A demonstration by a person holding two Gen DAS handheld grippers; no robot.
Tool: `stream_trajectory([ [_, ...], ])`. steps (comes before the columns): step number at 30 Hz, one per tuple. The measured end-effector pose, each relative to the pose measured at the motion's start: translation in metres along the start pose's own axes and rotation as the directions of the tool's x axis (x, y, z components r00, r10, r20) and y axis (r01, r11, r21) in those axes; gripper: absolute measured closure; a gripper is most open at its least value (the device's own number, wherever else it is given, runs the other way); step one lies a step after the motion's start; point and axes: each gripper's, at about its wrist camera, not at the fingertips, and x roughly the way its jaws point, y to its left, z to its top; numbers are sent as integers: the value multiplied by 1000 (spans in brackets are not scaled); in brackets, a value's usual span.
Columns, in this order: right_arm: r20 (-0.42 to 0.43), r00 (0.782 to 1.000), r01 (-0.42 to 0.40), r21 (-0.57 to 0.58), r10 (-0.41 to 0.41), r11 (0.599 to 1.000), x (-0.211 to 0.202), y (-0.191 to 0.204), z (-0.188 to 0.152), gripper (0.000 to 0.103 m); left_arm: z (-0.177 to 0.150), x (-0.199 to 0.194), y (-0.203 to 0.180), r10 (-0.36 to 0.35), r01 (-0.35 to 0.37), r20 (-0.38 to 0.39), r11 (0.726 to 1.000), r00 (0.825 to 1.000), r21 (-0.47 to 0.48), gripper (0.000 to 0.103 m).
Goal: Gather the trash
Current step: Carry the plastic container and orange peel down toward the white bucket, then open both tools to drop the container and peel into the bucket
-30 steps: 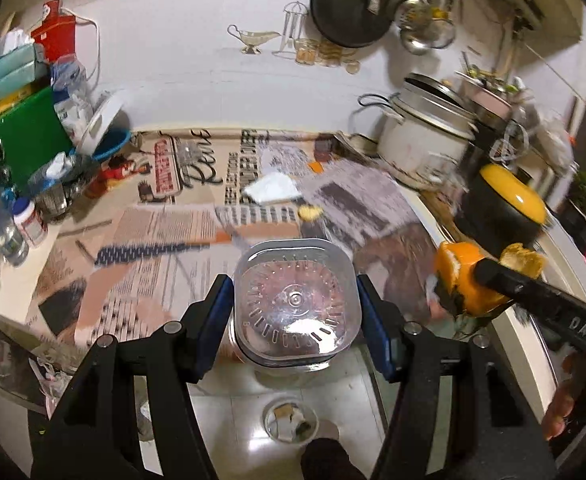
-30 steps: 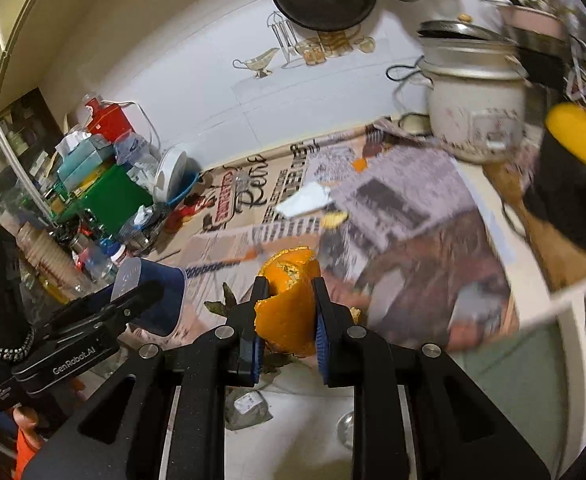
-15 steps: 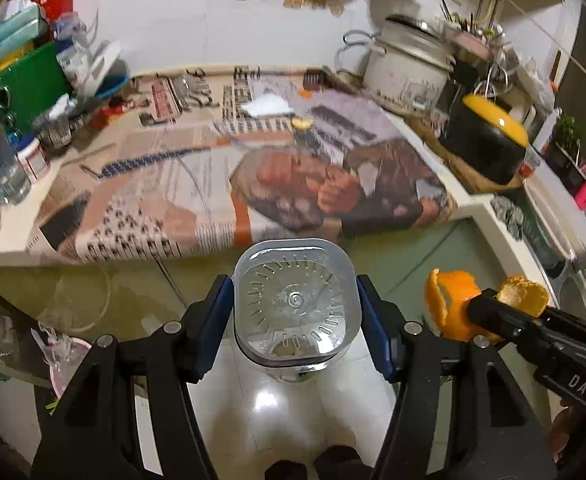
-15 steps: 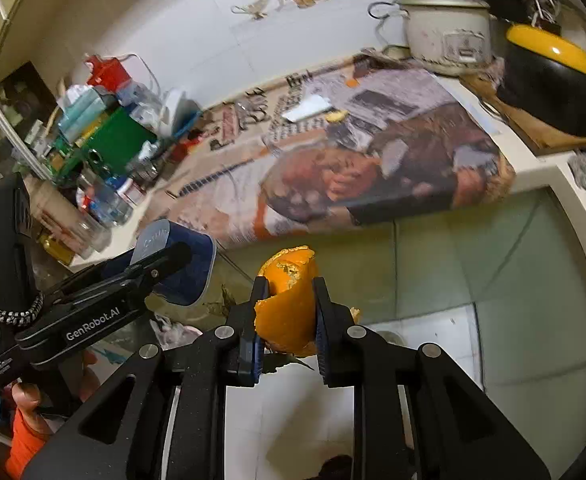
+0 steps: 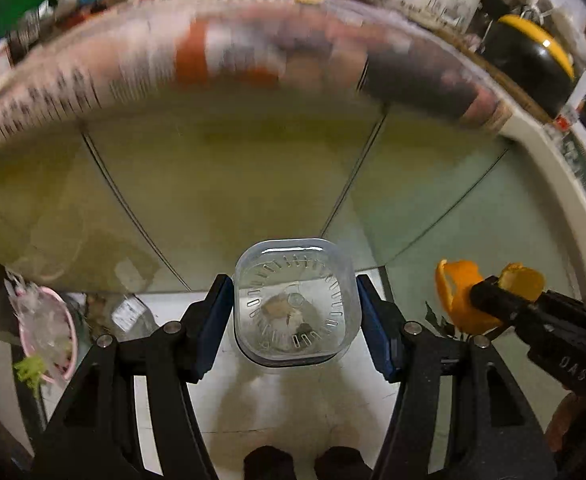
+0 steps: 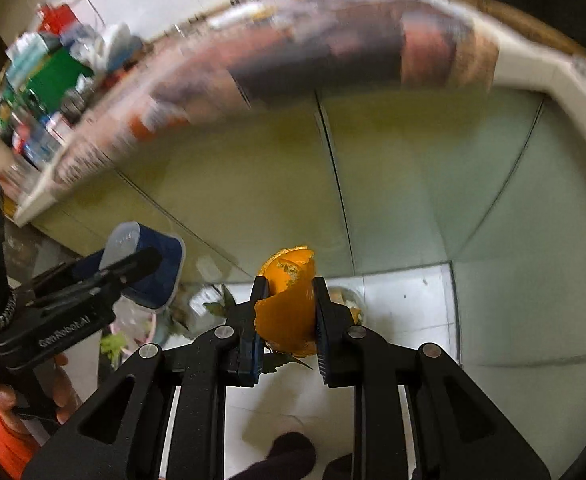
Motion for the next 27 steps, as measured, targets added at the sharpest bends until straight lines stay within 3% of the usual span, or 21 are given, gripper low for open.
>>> stream_trajectory([
  [7, -33, 999, -3, -33, 2, 999, 105, -37, -37, 84, -58, 118, 19, 19, -21, -56, 999, 998, -29, 42],
  [14, -52, 999, -2, -83, -2, 997, 204, -61, -64, 84, -100, 206, 39, 32, -34, -96, 999, 995, -16, 42],
  [20, -79, 997, -27, -113, 18, 993, 261, -74, -73, 80, -119, 257, 46, 35, -33, -96, 999, 995, 22, 42],
  [27, -100, 995, -37, -159, 21, 987, 293, -79, -80, 78, -127, 306, 45, -3, 7, -102, 999, 995, 43, 42],
])
